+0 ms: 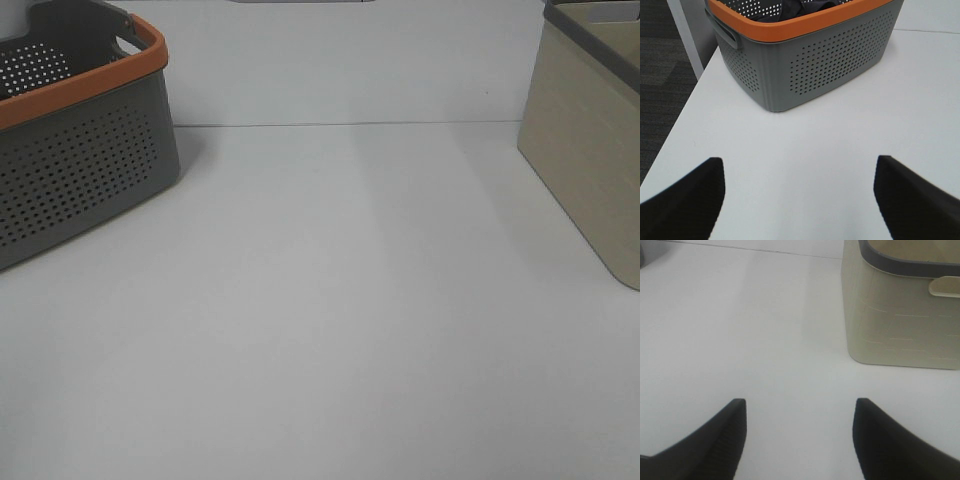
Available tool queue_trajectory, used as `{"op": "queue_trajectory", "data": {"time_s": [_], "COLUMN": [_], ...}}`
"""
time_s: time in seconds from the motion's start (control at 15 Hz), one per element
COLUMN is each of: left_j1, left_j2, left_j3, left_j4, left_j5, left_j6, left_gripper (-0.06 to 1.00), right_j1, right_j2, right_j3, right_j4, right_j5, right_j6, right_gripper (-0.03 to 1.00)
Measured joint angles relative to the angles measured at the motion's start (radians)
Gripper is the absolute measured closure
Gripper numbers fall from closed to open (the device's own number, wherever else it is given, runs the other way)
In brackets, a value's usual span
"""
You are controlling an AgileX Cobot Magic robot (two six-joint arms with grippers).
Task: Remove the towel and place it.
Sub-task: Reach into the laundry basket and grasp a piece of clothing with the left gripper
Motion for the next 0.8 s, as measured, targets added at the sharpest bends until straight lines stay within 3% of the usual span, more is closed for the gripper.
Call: {"op": "queue_trajectory", "data": {"time_s": [0.8], "left_j1": [0.000], "left_j2": [0.000], "left_j3": [0.000], "left_j4": [0.000], "left_j5": [0.000], "left_j6": [0.000], "left_gripper": [0.18], "right_j1": [0.000], "right_j2": [0.000], "right_j3": [0.000], "right_j4": [0.000], "right_j5": [0.000], "right_j6": [0.000], "right_gripper": [0.35]}}
